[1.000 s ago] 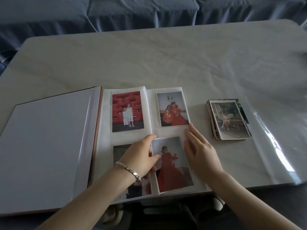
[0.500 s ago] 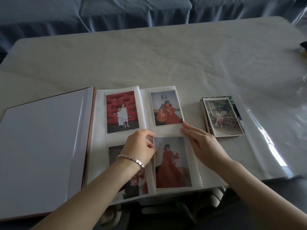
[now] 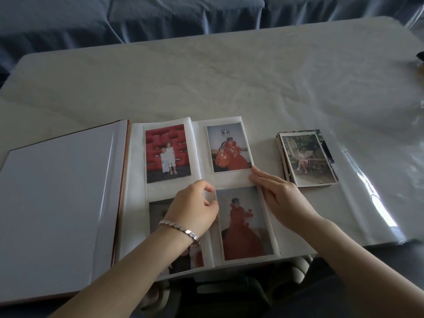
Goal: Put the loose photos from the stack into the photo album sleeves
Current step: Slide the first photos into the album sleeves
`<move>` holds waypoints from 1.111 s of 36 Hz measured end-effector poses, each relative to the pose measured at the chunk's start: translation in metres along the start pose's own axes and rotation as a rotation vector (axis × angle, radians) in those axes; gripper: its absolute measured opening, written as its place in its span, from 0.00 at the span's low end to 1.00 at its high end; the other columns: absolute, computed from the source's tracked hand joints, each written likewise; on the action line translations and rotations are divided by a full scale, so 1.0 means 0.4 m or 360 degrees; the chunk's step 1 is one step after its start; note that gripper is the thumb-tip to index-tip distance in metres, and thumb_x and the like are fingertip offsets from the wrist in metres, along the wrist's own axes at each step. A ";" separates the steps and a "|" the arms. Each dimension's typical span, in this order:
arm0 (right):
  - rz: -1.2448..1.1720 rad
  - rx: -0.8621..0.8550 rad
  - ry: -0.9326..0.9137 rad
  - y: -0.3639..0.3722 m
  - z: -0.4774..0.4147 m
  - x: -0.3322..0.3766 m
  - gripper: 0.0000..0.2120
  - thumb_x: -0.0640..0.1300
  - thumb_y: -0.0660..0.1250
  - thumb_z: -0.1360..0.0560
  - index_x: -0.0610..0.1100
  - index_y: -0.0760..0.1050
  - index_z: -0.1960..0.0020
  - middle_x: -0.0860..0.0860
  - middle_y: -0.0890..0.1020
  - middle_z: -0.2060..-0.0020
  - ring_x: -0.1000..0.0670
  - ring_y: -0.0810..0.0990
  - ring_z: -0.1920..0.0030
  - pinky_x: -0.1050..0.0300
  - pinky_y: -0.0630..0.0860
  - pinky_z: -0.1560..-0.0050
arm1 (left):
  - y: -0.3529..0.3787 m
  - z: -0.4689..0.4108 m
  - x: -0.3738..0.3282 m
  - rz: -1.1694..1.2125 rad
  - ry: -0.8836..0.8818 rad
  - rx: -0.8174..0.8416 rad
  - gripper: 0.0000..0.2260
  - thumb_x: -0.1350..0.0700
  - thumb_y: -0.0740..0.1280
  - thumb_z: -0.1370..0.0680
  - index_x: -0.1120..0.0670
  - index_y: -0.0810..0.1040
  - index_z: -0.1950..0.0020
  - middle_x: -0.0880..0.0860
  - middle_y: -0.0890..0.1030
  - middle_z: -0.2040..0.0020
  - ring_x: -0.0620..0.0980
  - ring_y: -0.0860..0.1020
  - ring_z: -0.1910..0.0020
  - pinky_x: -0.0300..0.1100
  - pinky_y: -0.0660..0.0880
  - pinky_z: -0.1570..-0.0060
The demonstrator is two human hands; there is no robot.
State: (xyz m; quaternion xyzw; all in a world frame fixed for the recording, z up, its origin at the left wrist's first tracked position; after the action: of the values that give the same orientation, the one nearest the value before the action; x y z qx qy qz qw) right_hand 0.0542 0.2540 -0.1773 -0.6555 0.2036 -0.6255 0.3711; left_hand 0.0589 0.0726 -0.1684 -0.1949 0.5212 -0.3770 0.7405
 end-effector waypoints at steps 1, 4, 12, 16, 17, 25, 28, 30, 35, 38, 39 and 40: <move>-0.0003 0.0000 0.0000 0.000 0.000 0.000 0.19 0.32 0.57 0.22 0.44 0.72 0.34 0.60 0.65 0.35 0.53 0.69 0.32 0.69 0.60 0.34 | -0.002 0.002 -0.002 -0.0023 -0.0007 -0.0008 0.10 0.53 0.66 0.23 0.48 0.72 0.43 0.48 0.82 0.64 0.43 0.80 0.68 0.33 0.76 0.68; -0.0010 -0.0002 -0.0004 -0.001 0.000 0.002 0.19 0.33 0.57 0.22 0.44 0.72 0.34 0.60 0.65 0.35 0.54 0.69 0.32 0.69 0.60 0.34 | 0.009 0.008 -0.008 -0.0015 -0.0047 0.0039 0.11 0.52 0.67 0.24 0.47 0.72 0.43 0.51 0.83 0.65 0.47 0.81 0.68 0.38 0.79 0.65; -0.0031 -0.0005 0.0010 -0.001 0.001 0.003 0.18 0.34 0.57 0.21 0.44 0.72 0.34 0.60 0.65 0.35 0.54 0.69 0.33 0.73 0.59 0.36 | 0.015 0.026 -0.038 -0.0086 0.0007 -0.0082 0.16 0.53 0.70 0.26 0.49 0.73 0.40 0.47 0.80 0.65 0.41 0.77 0.66 0.30 0.72 0.66; -0.0020 -0.0009 0.0001 0.000 0.002 0.000 0.18 0.34 0.57 0.21 0.43 0.73 0.34 0.58 0.67 0.34 0.53 0.69 0.33 0.73 0.59 0.37 | -0.007 0.030 -0.034 -0.0083 0.0004 -0.0123 0.15 0.53 0.70 0.26 0.49 0.73 0.40 0.46 0.80 0.64 0.40 0.78 0.65 0.26 0.66 0.69; -0.0021 -0.0010 0.0002 0.000 0.002 -0.001 0.18 0.34 0.57 0.21 0.43 0.73 0.34 0.58 0.66 0.34 0.53 0.69 0.33 0.76 0.58 0.37 | -0.008 0.030 -0.028 -0.0059 -0.0020 -0.0100 0.15 0.53 0.70 0.26 0.48 0.73 0.41 0.46 0.81 0.65 0.41 0.78 0.65 0.27 0.67 0.69; -0.0035 -0.0036 -0.0002 0.002 0.001 -0.004 0.18 0.33 0.57 0.22 0.43 0.73 0.34 0.59 0.66 0.34 0.54 0.70 0.33 0.75 0.59 0.37 | 0.025 0.034 0.023 0.0447 -0.0357 0.0114 0.15 0.59 0.72 0.29 0.49 0.74 0.45 0.48 0.80 0.68 0.45 0.81 0.72 0.45 0.82 0.62; -0.0042 -0.0041 -0.0015 0.001 0.001 -0.002 0.18 0.33 0.57 0.22 0.43 0.73 0.34 0.60 0.65 0.35 0.54 0.69 0.33 0.68 0.61 0.35 | 0.029 0.036 0.026 0.0501 -0.0359 0.0104 0.15 0.59 0.72 0.29 0.47 0.73 0.47 0.51 0.82 0.66 0.47 0.82 0.69 0.48 0.82 0.60; -0.0050 -0.0040 -0.0015 0.001 0.000 -0.003 0.18 0.33 0.57 0.22 0.44 0.73 0.34 0.61 0.65 0.35 0.54 0.69 0.33 0.68 0.62 0.35 | 0.032 0.037 0.029 0.0586 -0.0387 0.0126 0.15 0.59 0.72 0.29 0.46 0.72 0.49 0.54 0.82 0.61 0.48 0.83 0.67 0.49 0.81 0.59; -0.0049 -0.0057 -0.0015 0.000 -0.001 -0.006 0.18 0.33 0.58 0.22 0.43 0.73 0.34 0.60 0.66 0.35 0.57 0.69 0.34 0.77 0.58 0.37 | 0.034 0.034 0.039 0.0625 -0.0428 0.0135 0.17 0.59 0.73 0.30 0.48 0.72 0.45 0.56 0.81 0.54 0.49 0.83 0.67 0.47 0.81 0.60; -0.0107 -0.0062 0.0006 -0.003 -0.001 -0.004 0.17 0.34 0.58 0.22 0.43 0.73 0.35 0.60 0.66 0.35 0.59 0.67 0.35 0.81 0.56 0.39 | 0.027 0.029 0.037 0.0394 -0.0365 0.0101 0.19 0.56 0.72 0.30 0.46 0.71 0.42 0.49 0.81 0.58 0.42 0.80 0.71 0.34 0.74 0.71; -0.0130 -0.0059 0.0012 -0.004 -0.001 -0.003 0.17 0.35 0.58 0.21 0.43 0.73 0.34 0.60 0.67 0.34 0.60 0.67 0.35 0.81 0.56 0.39 | 0.025 0.027 0.036 0.0339 -0.0341 0.0094 0.19 0.55 0.72 0.30 0.46 0.71 0.41 0.49 0.81 0.55 0.42 0.80 0.67 0.33 0.72 0.71; -0.0146 -0.0048 0.0017 -0.004 -0.001 -0.002 0.17 0.37 0.58 0.21 0.44 0.73 0.34 0.59 0.67 0.34 0.60 0.67 0.35 0.79 0.58 0.39 | 0.024 0.026 0.037 0.0314 -0.0324 0.0088 0.20 0.55 0.72 0.30 0.46 0.71 0.41 0.49 0.80 0.52 0.44 0.80 0.62 0.33 0.71 0.69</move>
State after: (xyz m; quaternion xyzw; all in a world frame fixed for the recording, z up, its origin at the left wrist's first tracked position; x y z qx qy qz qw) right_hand 0.0532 0.2556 -0.1766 -0.6663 0.1847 -0.6422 0.3309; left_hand 0.0744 0.0663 -0.1801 -0.1594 0.4494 -0.2950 0.8280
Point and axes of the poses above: each hand's wrist, its own z-axis away from the middle knuckle, its own y-axis out of the palm, x = y × z, the point moved 8 cm from there along -z, towards the middle knuckle
